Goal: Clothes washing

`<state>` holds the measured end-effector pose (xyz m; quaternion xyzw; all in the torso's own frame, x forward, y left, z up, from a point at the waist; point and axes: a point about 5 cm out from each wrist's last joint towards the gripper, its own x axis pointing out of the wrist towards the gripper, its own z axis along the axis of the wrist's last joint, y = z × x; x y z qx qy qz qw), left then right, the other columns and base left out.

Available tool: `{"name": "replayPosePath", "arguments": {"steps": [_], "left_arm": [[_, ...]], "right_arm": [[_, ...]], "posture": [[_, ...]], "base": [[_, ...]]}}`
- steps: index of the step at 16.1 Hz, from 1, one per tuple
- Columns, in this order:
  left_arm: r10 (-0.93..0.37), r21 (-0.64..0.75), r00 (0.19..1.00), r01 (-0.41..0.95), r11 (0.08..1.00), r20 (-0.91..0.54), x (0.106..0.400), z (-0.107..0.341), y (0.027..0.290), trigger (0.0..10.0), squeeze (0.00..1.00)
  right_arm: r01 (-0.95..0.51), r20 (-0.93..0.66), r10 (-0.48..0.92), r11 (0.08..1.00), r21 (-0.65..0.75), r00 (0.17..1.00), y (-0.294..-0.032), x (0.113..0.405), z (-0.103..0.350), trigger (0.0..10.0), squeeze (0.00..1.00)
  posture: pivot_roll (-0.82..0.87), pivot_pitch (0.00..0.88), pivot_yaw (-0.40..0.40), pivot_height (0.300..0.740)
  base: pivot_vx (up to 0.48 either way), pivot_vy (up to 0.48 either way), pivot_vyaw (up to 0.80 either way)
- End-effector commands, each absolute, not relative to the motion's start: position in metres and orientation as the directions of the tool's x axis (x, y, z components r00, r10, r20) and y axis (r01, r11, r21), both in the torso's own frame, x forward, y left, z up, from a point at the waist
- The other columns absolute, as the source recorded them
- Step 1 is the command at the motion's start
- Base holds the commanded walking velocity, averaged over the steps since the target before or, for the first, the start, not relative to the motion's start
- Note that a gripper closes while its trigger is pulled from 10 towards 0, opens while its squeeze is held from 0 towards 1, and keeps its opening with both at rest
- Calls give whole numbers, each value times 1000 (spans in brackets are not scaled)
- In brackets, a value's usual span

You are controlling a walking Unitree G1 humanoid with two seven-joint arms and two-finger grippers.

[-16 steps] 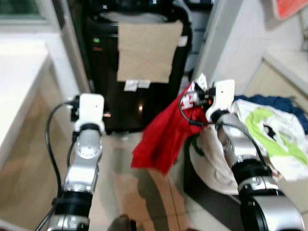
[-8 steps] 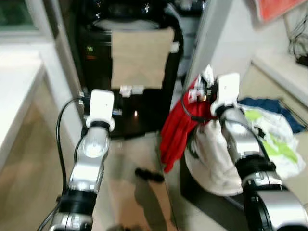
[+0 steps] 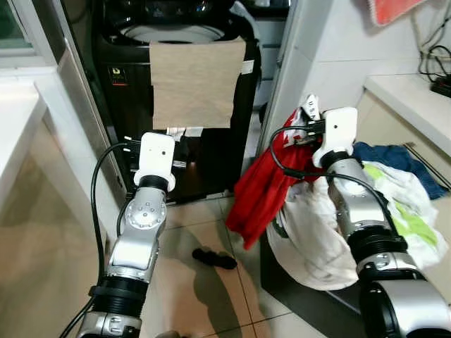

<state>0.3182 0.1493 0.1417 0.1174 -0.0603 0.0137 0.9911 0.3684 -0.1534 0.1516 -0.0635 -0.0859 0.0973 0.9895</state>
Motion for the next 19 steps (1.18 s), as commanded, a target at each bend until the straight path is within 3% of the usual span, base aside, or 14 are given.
{"name": "replayPosePath", "arguments": {"steps": [1,15,19], "left_arm": [[-3,239,984,-40,970,179,322,155,146,10000,0],[66,212,971,-117,970,231,325,166,153,10000,0],[79,211,969,-130,969,233,326,166,153,10000,0]], "right_arm": [[-185,191,215,969,-163,958,-152,370,161,0,0],[-234,371,297,950,-207,880,-141,385,235,0,0],[-262,355,319,944,-202,879,-139,388,239,0,0]], "posture": [[3,0,-54,740],[11,0,-69,740],[13,0,-71,740]], "base": [[465,0,0],[462,0,0],[461,0,0]]}}
